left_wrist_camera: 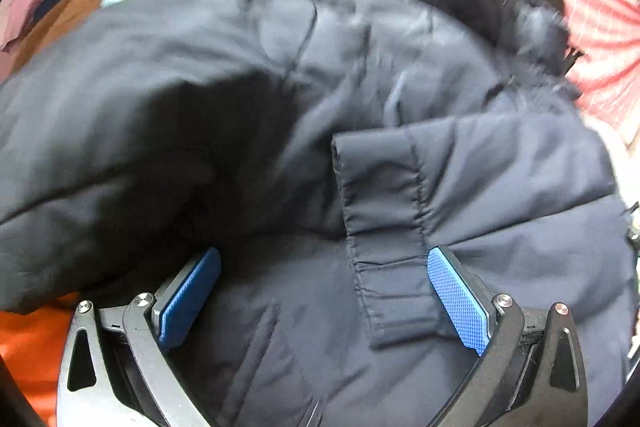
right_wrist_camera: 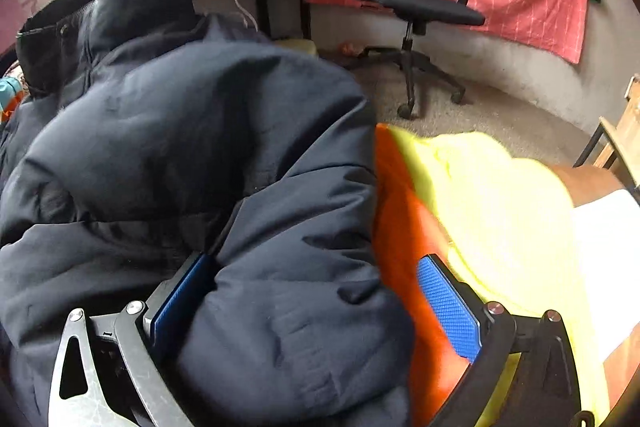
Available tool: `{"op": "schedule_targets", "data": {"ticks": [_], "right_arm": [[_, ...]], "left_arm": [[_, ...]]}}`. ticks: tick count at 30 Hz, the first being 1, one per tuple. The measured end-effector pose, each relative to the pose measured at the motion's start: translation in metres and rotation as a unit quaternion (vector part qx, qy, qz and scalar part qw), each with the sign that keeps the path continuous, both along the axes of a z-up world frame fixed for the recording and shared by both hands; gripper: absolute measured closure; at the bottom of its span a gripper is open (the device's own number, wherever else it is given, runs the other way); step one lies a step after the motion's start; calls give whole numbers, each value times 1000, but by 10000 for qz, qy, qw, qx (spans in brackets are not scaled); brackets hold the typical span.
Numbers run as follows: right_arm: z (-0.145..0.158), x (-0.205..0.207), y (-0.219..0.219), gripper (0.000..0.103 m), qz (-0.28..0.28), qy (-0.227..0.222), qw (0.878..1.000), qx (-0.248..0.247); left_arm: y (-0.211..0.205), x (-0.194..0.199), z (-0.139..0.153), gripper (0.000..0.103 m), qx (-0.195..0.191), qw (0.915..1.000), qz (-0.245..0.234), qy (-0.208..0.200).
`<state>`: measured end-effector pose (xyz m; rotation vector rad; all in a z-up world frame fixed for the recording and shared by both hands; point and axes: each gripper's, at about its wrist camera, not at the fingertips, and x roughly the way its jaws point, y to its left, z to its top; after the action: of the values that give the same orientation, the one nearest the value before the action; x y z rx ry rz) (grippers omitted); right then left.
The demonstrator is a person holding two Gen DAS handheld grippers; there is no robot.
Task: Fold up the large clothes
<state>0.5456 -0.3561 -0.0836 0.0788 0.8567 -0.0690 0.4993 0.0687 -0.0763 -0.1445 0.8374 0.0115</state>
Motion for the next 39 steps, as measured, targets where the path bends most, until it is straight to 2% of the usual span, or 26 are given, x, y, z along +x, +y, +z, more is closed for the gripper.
{"op": "schedule_targets", "data": {"ticks": [4, 9, 12, 16, 19, 22, 23, 25, 28, 29, 33, 36, 39], "right_arm": [[27, -23, 10, 0, 174, -478, 9985, -204], [60, -52, 52, 0, 746, -990, 9920, -259], [75, -65, 86, 0, 1176, -1189, 9859, -105], [85, -83, 137, 0, 1771, -1341, 9749, 111], [90, -95, 184, 0, 2293, -1433, 9625, 196], [91, -97, 224, 0, 2706, -1453, 9514, 222], [90, -98, 239, 0, 2846, -1453, 9474, 192], [88, -101, 258, 0, 3012, -1479, 9420, 126], [84, -96, 280, 0, 3150, -1487, 9373, 45], [83, -95, 286, 0, 3147, -1494, 9373, 47], [84, -78, 300, 0, 2921, -1691, 9411, -188], [79, -46, 314, 0, 2679, -1832, 9449, -428], [65, -12, 326, 0, 2709, -1649, 9479, -304]], "left_arm": [[24, -38, 28, 1, -358, 9986, -77, -383], [48, -95, 53, 1, -316, 9975, 98, -629], [70, -129, 63, 1, -277, 9967, 341, -679], [115, -175, 64, 1, -416, 9930, 909, -628], [162, -210, 64, 1, -369, 9833, 1599, -792], [212, -239, 57, 1, -896, 9676, 2224, -787], [227, -248, 52, 1, -1202, 9596, 2414, -807], [246, -259, 45, 1, -1812, 9447, 2542, -1005], [253, -265, 49, 1, -2040, 9332, 2708, -1188], [252, -265, 53, 1, -1819, 9340, 2775, -1324], [255, -263, 64, 1, -1751, 9306, 2935, -1314], [254, -262, 70, 1, -1679, 9282, 3053, -1304], [258, -253, 71, 1, -1661, 9317, 3005, -1182]]}}
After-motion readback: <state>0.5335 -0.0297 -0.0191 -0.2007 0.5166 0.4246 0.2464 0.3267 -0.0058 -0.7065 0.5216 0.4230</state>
